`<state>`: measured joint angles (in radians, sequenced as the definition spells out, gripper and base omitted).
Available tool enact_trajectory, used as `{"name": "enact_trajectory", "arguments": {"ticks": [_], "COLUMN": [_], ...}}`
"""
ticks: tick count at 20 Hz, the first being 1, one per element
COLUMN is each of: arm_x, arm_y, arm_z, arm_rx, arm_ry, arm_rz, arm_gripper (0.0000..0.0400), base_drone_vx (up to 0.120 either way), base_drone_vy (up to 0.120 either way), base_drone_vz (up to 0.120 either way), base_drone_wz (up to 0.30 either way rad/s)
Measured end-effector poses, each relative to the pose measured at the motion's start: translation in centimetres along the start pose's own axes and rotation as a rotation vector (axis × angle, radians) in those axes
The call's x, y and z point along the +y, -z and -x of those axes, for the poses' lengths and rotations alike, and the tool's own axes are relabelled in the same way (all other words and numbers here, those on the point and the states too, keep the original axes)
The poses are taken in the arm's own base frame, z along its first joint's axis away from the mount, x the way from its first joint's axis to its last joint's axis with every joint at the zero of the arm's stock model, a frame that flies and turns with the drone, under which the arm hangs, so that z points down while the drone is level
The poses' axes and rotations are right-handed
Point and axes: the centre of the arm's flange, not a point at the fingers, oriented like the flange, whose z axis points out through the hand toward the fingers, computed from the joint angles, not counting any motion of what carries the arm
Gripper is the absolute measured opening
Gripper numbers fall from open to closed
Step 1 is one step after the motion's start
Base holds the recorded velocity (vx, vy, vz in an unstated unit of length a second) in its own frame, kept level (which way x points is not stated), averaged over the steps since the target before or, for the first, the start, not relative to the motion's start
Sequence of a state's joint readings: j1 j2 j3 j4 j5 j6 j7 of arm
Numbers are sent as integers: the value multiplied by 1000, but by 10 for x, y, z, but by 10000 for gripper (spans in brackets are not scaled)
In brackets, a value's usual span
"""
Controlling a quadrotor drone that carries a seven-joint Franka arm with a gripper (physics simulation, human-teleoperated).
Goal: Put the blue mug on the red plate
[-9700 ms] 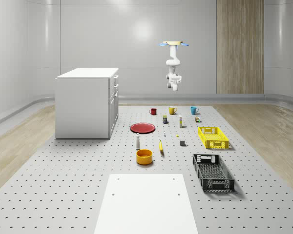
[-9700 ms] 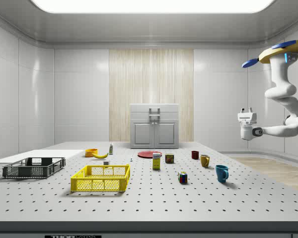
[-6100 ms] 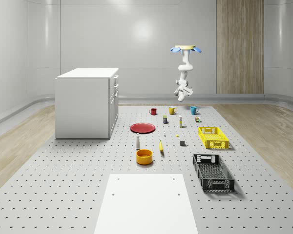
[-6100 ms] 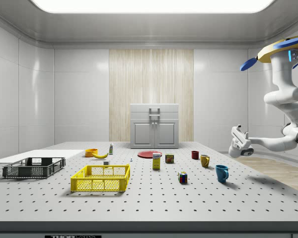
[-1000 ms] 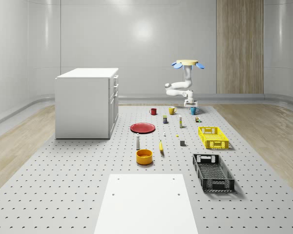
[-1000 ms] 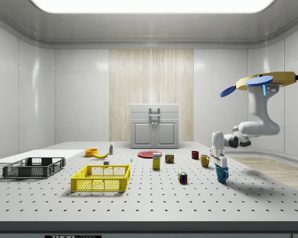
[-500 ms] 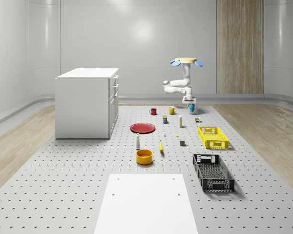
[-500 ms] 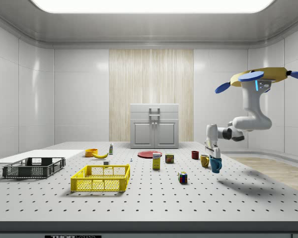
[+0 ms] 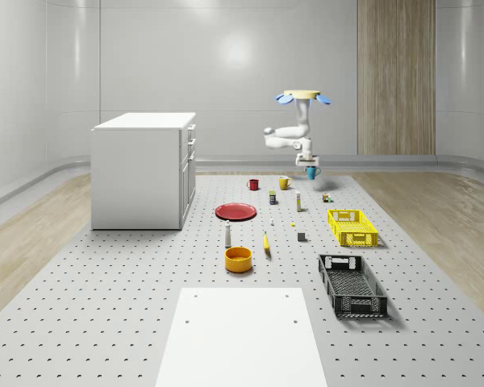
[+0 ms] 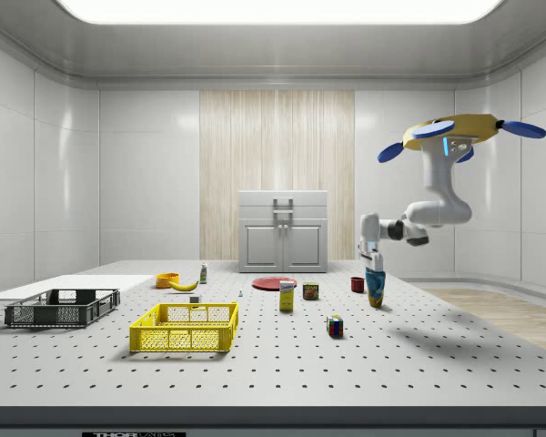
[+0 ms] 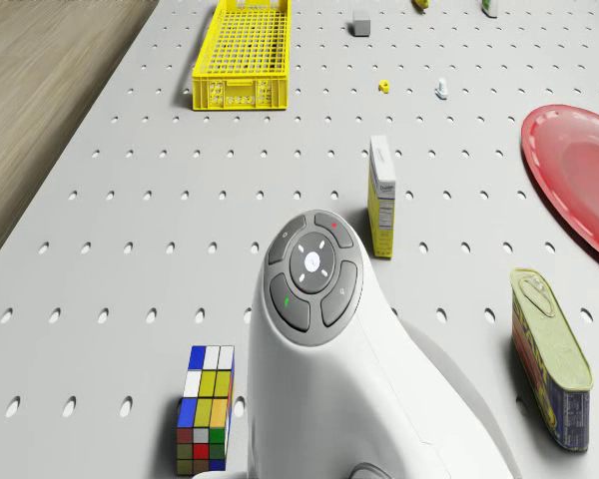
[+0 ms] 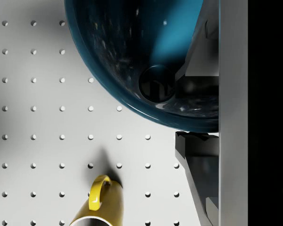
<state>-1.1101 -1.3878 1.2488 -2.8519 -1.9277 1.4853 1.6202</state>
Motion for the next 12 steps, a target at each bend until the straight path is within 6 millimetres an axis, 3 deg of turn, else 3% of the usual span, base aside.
{"name": "enact_trajectory", "arguments": {"ticks": [7, 12], "arm_x": [0, 0], "arm_y": [0, 0], "arm_z": [0, 0], "arm_rx": [0, 0], "arm_ry": [0, 0], "arm_rz": [0, 0], "arm_gripper": [100, 100], "base_drone_vx": [120, 120], "base_drone_vy": [-120, -120], "base_drone_vz": [120, 8], "base_drone_wz": [0, 0]}}
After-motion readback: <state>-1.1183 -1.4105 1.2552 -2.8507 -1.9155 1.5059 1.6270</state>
